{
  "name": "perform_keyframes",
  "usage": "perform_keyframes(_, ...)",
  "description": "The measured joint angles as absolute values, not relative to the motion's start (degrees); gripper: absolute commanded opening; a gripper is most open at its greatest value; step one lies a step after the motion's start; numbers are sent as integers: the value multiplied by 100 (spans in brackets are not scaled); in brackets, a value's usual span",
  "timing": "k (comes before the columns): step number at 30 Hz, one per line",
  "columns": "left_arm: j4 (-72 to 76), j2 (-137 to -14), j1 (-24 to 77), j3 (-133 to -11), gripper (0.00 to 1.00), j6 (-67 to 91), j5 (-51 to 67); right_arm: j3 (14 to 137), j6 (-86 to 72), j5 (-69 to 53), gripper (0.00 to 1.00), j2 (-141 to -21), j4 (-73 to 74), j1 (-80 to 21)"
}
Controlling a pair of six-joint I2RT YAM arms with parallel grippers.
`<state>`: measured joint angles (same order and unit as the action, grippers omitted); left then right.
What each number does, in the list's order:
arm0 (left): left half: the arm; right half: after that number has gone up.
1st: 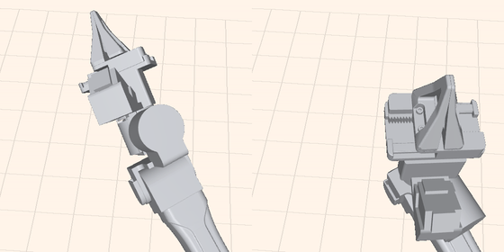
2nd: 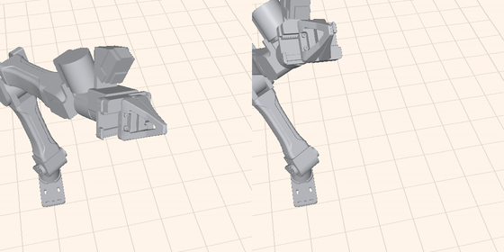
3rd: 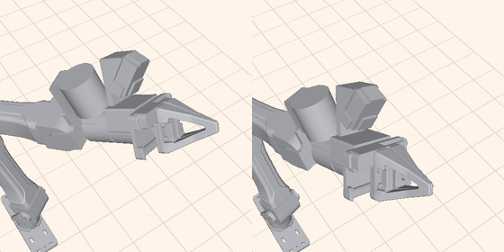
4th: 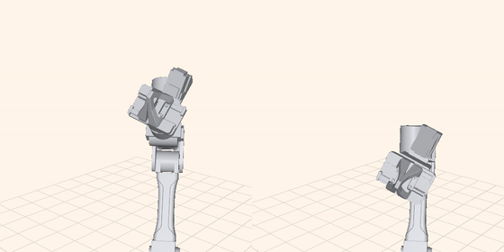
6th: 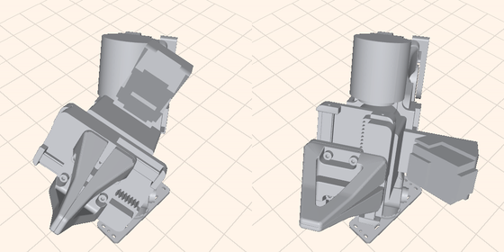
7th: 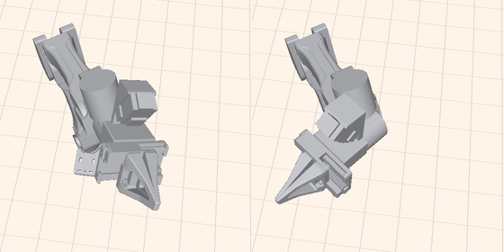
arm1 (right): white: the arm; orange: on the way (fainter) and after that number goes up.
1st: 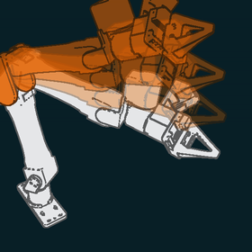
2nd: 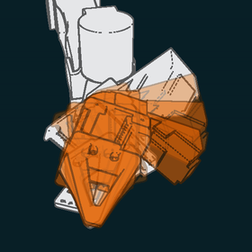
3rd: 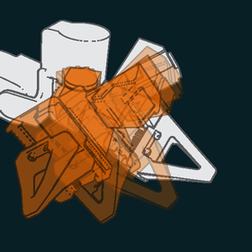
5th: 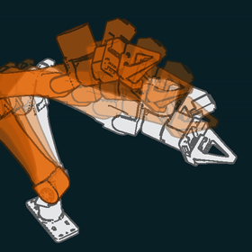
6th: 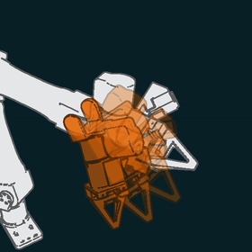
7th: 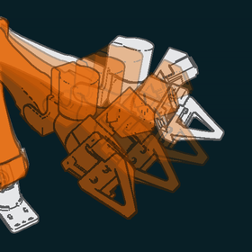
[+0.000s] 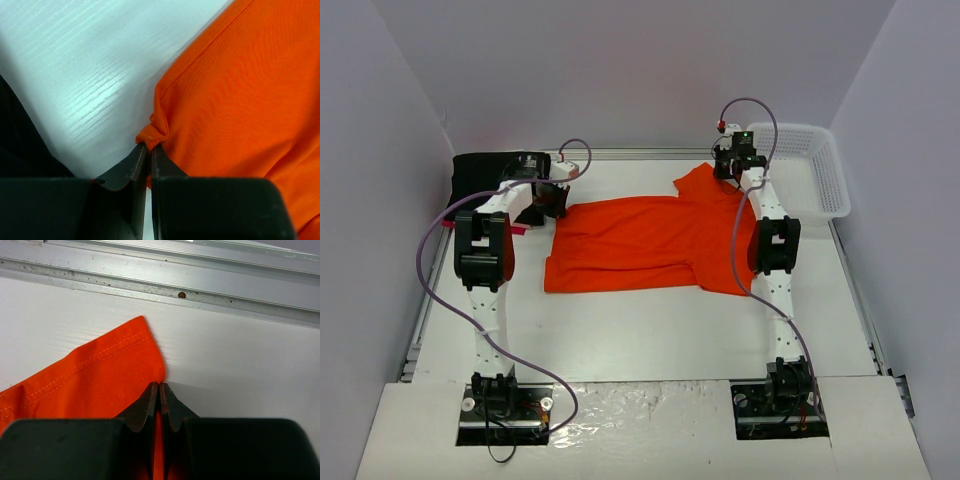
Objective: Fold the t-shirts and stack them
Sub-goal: Grap the side of the flattened tshirt furthest away from the robot with both arms, then fold the other side of the tshirt into a rectangle
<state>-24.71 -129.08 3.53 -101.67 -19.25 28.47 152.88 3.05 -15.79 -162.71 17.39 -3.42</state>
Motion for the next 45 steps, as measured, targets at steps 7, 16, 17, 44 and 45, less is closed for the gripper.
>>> perform_keyframes(7,-2711,-12908,355,-10248,2,-1894,2867,15288,305,-1540,0,-16269,1741,-349)
perform_keyframes(16,-3218,-12884,355,-10628,2,-1833,2864,14794,373,-1483,0,-15834,2126,-381)
perform_keyframes(17,-3245,-12849,355,-10637,2,-1828,2864,14713,395,-1481,0,-15742,2189,-381)
perform_keyframes(44,-3465,-10779,95,-9194,2,-1935,3430,10989,757,-1717,0,-12300,2477,-80)
perform_keyframes(45,-3457,-10726,82,-9120,2,-1949,3441,10866,773,-1708,0,-12191,2480,-78)
